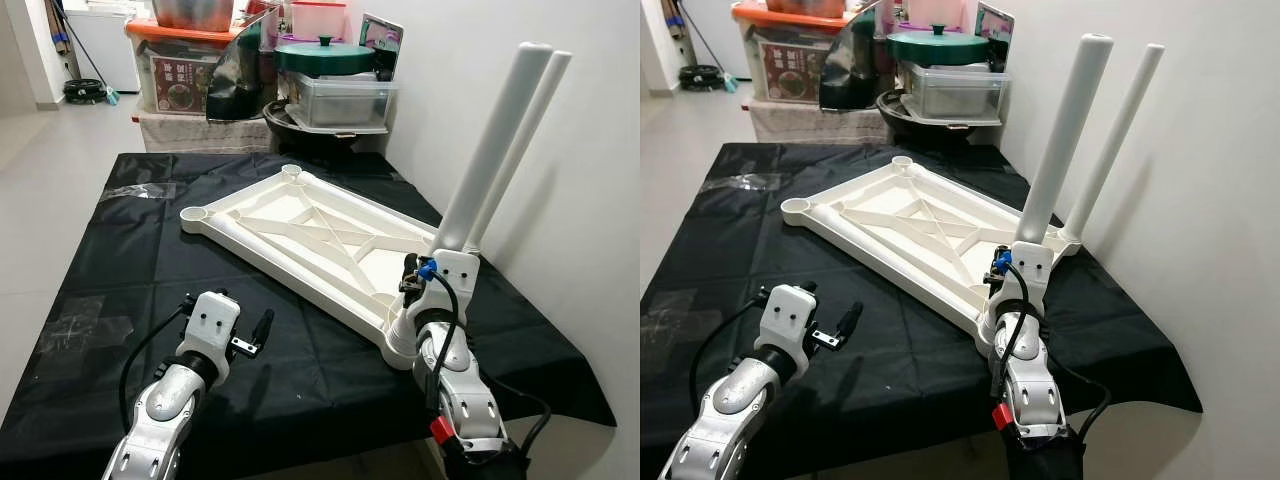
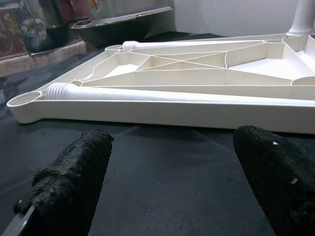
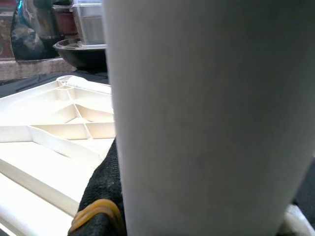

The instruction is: Building children table

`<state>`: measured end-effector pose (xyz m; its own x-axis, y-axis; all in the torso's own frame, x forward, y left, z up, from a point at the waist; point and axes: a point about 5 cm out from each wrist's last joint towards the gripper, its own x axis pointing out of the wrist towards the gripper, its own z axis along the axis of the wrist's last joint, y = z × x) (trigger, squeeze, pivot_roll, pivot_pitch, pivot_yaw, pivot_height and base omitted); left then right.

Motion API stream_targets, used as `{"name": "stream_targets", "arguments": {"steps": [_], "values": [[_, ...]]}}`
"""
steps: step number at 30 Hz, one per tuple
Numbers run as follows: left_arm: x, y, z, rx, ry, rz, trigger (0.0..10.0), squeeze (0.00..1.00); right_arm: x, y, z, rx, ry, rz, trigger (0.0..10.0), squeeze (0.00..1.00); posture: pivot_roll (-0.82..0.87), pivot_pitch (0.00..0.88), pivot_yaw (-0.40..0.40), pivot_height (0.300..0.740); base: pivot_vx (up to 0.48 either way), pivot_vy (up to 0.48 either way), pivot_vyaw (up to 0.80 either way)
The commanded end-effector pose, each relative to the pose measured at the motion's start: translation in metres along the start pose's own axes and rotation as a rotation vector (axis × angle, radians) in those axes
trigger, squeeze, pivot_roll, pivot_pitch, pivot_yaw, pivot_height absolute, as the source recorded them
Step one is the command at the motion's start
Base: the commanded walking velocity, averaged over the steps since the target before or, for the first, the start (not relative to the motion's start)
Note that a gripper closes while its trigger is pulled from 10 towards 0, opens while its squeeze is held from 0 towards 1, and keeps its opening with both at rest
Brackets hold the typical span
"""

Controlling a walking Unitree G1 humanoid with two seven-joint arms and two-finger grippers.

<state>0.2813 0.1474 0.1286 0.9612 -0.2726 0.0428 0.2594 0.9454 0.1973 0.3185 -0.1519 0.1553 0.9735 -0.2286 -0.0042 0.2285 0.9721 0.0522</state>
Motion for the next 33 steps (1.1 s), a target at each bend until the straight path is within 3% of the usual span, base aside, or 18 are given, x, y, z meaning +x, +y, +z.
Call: {"name": "stream_targets", "arguments": {"steps": [1, 13, 14, 16, 17, 18, 19, 22, 23, 33], "values": [[0.0, 0.0, -0.003, 0.014, 0.01, -0.003, 10.0, 0.0, -0.004, -0.018, -0.03, -0.083, 0.143, -0.079, 10.0, 0.0, 0.08, 0.0, -0.086, 0.74, 0.0, 0.0, 0.0], [0.0, -0.002, -0.003, 0.01, 0.01, -0.005, 10.0, 0.0, -0.004, -0.02, -0.027, -0.085, 0.133, -0.078, 10.0, 0.0, 0.07, 0.0, -0.088, 0.74, 0.0, 0.0, 0.0], [0.0, -0.003, -0.004, 0.009, 0.011, -0.007, 10.0, 0.0, -0.004, -0.021, -0.021, -0.083, 0.103, -0.074, 10.0, 0.74, 0.07, 0.0, -0.088, 0.74, 0.0, 0.0, 0.0], [0.0, -0.003, -0.004, 0.009, 0.011, -0.008, 10.0, 0.0, -0.004, -0.021, -0.019, -0.082, 0.094, -0.074, 10.0, 0.74, 0.07, 0.0, -0.088, 0.74, 0.0, 0.0, 0.0], [0.0, -0.004, -0.004, 0.009, 0.011, -0.009, 10.0, 0.0, -0.004, -0.02, -0.013, -0.096, 0.063, -0.063, 10.0, 0.8, 0.07, 0.0, -0.088, 0.74, 0.0, 0.0, 0.0], [0.0, -0.004, -0.004, 0.009, 0.011, -0.009, 10.0, 0.0, -0.004, -0.02, -0.013, -0.096, 0.063, -0.063, 10.0, 0.8, 0.07, 0.0, -0.088, 0.74, 0.0, 0.0, 0.0], [0.0, -0.003, -0.004, 0.007, 0.011, -0.01, 10.0, 0.0, -0.005, -0.019, -0.008, -0.106, 0.037, -0.058, 10.0, 0.58, 0.07, 0.0, -0.086, 0.74, 0.0, 0.0, 0.0], [0.0, -0.003, -0.004, 0.005, 0.011, -0.01, 10.0, 0.0, -0.005, -0.018, -0.004, -0.111, 0.02, -0.058, 10.0, 0.58, 0.07, 0.0, -0.086, 0.74, 0.0, 0.0, 0.0], [0.0, -0.003, -0.004, 0.005, 0.011, -0.011, 10.0, 0.0, -0.005, -0.016, 0.0, -0.122, 0.001, -0.042, 10.0, 0.0, 0.07, 0.0, -0.086, 0.74, 0.0, 0.0, 0.0], [0.0, -0.004, -0.005, 0.003, 0.012, -0.017, 10.0, 0.0, -0.008, -0.021, 0.025, -0.097, -0.082, -0.002, 10.0, 0.0, 0.06, 0.0, -0.08, 0.74, 0.0, 0.0, 0.0]]}}
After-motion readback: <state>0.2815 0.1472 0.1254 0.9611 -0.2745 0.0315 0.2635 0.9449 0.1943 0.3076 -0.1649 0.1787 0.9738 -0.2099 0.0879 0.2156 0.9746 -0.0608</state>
